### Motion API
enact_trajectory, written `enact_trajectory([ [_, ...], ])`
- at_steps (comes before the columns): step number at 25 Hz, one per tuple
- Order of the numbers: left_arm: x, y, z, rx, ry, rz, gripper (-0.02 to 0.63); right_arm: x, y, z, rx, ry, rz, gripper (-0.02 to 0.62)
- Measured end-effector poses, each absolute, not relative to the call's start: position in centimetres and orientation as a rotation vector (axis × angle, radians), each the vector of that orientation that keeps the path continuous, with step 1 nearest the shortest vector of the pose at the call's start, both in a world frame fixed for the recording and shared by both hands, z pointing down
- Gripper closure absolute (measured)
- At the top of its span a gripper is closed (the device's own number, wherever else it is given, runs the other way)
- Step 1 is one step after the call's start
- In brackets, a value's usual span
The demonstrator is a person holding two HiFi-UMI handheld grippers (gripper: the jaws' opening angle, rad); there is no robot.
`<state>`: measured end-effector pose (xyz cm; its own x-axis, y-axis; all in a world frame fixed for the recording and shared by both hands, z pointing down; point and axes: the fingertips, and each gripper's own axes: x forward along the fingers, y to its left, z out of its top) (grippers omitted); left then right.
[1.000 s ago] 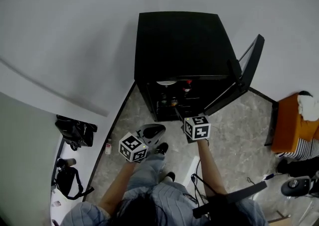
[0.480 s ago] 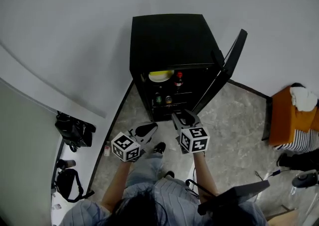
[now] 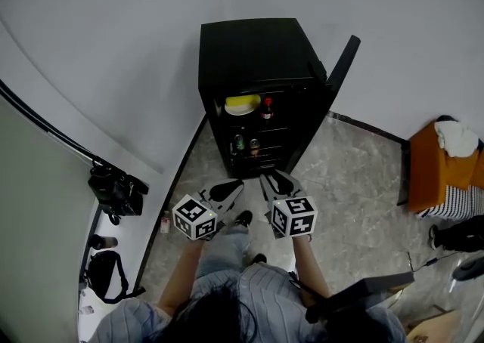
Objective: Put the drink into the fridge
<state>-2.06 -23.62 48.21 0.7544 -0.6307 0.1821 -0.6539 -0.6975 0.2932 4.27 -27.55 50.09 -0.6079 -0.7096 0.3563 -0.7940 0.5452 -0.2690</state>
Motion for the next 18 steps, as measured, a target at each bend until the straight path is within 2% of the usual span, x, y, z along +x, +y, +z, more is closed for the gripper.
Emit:
enact_trajectory([
  [18,3.6,-14.4,49.5,2.566,-0.996,0.072,0.595,9.0,-14.3,50.9,1.243,-2.543,0.542,0.529],
])
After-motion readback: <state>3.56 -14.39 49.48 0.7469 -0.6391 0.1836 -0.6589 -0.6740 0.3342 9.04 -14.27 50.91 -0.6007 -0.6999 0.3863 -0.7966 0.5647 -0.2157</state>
